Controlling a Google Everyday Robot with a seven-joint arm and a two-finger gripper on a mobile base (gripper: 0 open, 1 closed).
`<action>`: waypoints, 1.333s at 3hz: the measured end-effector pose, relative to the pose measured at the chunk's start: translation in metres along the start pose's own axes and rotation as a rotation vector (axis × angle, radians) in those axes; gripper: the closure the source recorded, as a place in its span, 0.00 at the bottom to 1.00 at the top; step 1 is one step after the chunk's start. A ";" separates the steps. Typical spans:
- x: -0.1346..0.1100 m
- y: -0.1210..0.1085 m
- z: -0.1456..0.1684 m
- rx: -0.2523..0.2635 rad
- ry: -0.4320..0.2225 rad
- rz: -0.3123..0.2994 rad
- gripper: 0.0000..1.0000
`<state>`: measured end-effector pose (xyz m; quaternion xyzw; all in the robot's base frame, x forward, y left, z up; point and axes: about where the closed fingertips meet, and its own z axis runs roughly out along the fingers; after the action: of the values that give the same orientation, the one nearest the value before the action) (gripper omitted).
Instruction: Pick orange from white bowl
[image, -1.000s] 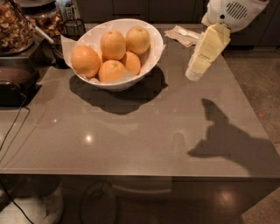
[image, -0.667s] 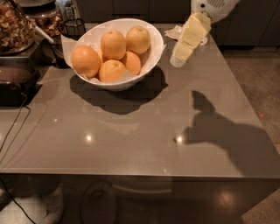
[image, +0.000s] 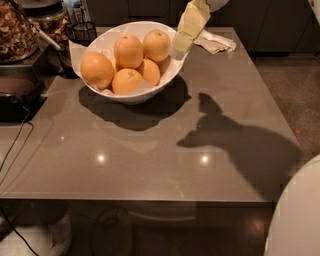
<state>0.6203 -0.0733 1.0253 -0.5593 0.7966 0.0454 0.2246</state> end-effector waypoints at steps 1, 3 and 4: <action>-0.021 -0.008 0.013 0.005 -0.041 -0.008 0.00; -0.081 -0.013 0.055 -0.029 -0.011 -0.118 0.00; -0.088 -0.017 0.058 -0.019 -0.046 -0.110 0.00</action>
Offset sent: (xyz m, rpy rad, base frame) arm 0.0602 0.0811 -0.0074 -0.0399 0.0549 0.0783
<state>0.6776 0.0156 1.0124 -0.6032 0.7588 0.0534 0.2399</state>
